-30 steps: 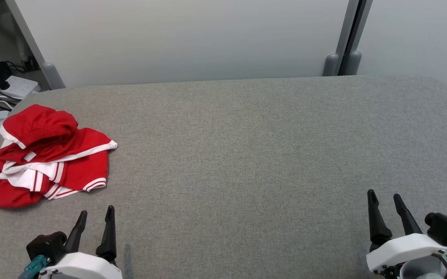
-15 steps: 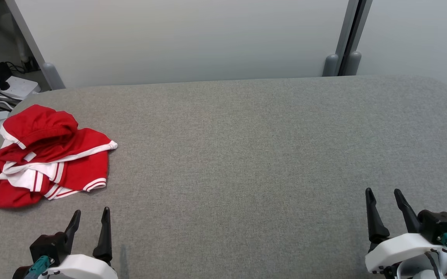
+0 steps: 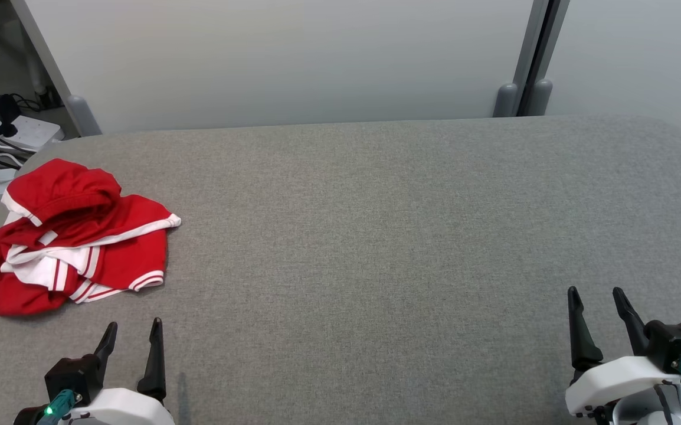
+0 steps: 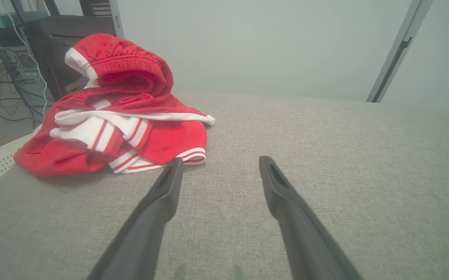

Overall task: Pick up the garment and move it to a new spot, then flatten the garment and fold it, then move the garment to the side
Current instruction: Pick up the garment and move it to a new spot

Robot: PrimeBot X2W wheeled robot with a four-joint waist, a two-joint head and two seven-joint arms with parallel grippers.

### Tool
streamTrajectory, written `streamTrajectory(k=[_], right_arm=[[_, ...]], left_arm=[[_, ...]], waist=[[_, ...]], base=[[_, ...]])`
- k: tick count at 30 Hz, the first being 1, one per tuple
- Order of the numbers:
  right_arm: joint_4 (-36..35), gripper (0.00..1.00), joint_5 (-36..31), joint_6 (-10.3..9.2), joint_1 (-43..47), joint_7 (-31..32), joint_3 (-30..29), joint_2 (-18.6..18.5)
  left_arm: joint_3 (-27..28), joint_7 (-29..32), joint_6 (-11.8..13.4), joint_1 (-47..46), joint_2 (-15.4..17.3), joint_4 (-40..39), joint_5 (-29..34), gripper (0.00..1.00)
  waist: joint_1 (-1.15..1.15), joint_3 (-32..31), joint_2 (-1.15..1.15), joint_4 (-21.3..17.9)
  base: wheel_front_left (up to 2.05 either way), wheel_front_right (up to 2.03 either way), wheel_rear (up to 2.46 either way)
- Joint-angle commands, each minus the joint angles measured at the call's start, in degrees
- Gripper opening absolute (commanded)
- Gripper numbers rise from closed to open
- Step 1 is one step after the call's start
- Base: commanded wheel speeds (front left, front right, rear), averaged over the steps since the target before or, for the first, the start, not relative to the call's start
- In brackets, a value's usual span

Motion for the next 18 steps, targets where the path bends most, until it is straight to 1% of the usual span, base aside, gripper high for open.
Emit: streamTrajectory(k=[1, 6, 11, 14, 18], right_arm=[[-1.19, 1.00, -0.16, 0.42, -1.83, -0.83, 1.23, -0.59], [-1.12, 1.00, 0.40, 0.42, -1.70, -0.83, 1.20, -0.59], [-1.38, 1.00, 0.22, 0.42, -1.86, -0.83, 3.19, -0.59], [-1.79, 1.00, -0.07, 0.42, -2.03, -0.83, 5.21, -0.59], [-1.30, 1.00, -0.36, 0.42, -2.96, -0.83, 8.25, -0.59]], left_arm=[[1.89, -0.75, 0.05, -3.29, 0.78, -1.23, 0.11, 1.00], [1.67, -0.75, 0.02, -3.38, 0.68, -1.17, -0.80, 1.00], [1.45, -0.75, 0.01, -3.80, 0.65, -0.86, -1.57, 1.00], [2.11, -0.75, 0.01, -4.01, 0.63, -0.84, -1.64, 1.00], [2.83, -0.75, 0.01, -4.19, 0.59, -0.78, -2.05, 1.00]], waist=[[0.00, 0.02, 0.00, 0.11], [0.00, 0.08, 0.00, 0.73], [0.00, 0.33, 0.00, 2.09], [0.00, 0.61, 0.00, 4.07], [0.00, 1.15, 0.00, 8.60]], base=[[0.00, 0.00, 0.00], [0.00, 0.00, 0.00], [0.00, 0.00, 0.00], [0.00, 0.00, 0.00], [0.00, 0.00, 0.00]])
